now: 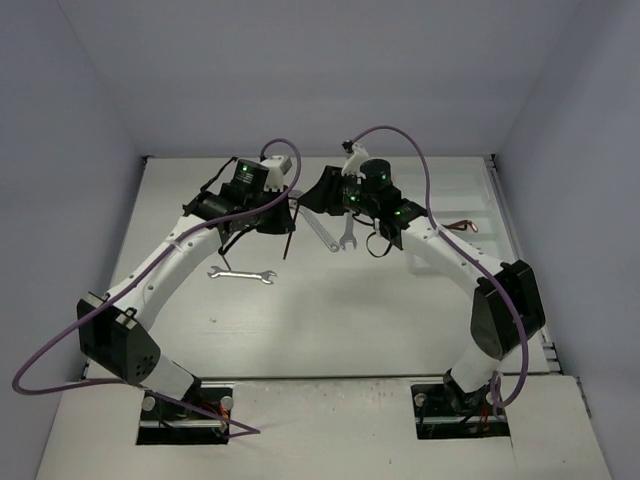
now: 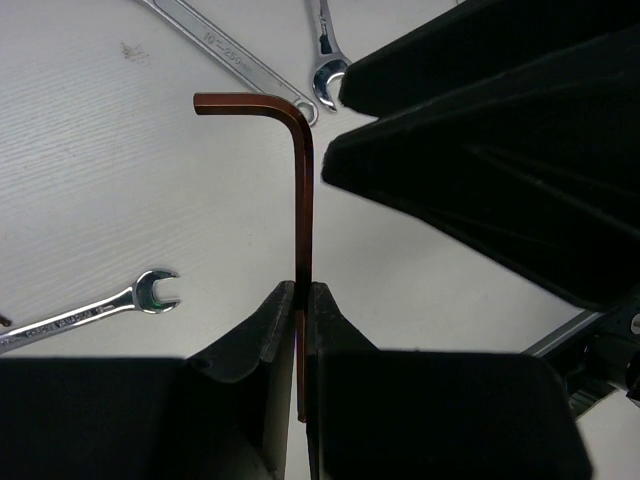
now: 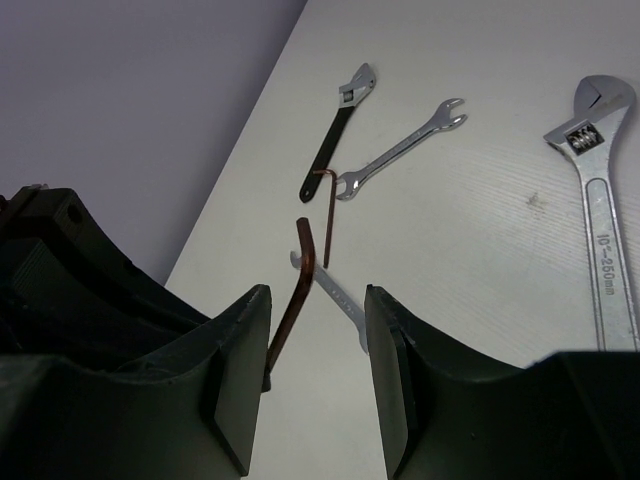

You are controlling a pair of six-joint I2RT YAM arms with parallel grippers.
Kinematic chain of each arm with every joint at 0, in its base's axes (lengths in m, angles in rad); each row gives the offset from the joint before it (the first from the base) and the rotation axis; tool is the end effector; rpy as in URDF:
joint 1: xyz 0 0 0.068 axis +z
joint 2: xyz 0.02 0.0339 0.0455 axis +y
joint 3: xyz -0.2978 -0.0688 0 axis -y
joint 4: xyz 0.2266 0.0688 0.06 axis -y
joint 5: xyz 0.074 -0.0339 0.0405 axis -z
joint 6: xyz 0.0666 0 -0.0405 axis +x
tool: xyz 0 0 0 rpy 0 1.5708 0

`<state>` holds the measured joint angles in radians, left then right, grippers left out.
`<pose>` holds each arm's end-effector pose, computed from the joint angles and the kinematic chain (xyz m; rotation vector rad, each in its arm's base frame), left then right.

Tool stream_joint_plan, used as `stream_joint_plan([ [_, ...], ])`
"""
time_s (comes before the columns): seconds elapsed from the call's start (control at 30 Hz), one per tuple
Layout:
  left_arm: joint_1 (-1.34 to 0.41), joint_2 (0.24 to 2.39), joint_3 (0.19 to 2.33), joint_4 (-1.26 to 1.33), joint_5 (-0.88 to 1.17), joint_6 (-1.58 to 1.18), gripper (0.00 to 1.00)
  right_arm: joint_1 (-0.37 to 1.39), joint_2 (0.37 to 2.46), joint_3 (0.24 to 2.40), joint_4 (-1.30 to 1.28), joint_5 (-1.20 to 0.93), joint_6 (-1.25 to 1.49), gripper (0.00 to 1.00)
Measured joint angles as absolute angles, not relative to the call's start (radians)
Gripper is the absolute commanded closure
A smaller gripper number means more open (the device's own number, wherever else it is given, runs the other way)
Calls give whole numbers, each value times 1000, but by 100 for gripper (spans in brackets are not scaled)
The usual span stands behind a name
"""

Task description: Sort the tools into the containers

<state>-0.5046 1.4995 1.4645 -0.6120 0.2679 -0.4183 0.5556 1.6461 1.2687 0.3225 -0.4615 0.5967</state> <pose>0.2870 -0.1787 0.3793 0.2541 2.2979 -0.7896 0.3315 0.2407 0.3754 -0.3495 1.7396 1.2344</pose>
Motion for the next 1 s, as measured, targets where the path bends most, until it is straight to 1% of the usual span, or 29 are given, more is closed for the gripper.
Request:
stream_joint_plan([
  [0.17,-511,1516,1476,-607,272,-416,100,580,1669,1277,341,-465,617,61],
  [0.3,-512,1523,1477,-605,273,-414,100,588,1690,1281,348,-466,629,65],
  [0.4,-515,1524,1477,-604,273,-412,100,589,1699,1281,348,-466,634,79],
  [0.47,-517,1524,1478,-603,273,-411,100,589,1701,1281,348,-466,637,91],
  [0.5,-519,1524,1478,-602,273,-409,100,589,1701,1281,349,-465,639,95],
  [0.57,-522,1525,1479,-600,271,-407,100,589,1701,1281,354,-467,647,100],
  [0.6,-523,1527,1479,-599,270,-406,100,589,1701,1282,359,-470,654,100],
  [0.63,-524,1529,1479,-595,269,-405,98,589,1700,1283,364,-468,653,100],
  [0.67,-524,1530,1478,-596,268,-405,93,590,1700,1283,364,-463,653,100],
  [0.7,-524,1530,1477,-595,266,-404,84,590,1700,1283,364,-461,654,100],
  [0.73,-524,1530,1476,-592,265,-404,69,589,1700,1283,363,-459,654,100],
  [0.77,-524,1530,1475,-590,265,-405,63,587,1700,1283,363,-455,653,100],
  [0.8,-524,1530,1472,-587,259,-409,50,583,1700,1282,363,-449,654,100],
  [0.83,-525,1529,1468,-585,254,-410,31,577,1699,1278,363,-441,654,100],
  [0.9,-526,1527,1452,-580,236,-411,22,554,1692,1259,366,-420,659,100],
  [1.0,-527,1517,1413,-577,189,-428,21,484,1656,1193,376,-380,686,100],
])
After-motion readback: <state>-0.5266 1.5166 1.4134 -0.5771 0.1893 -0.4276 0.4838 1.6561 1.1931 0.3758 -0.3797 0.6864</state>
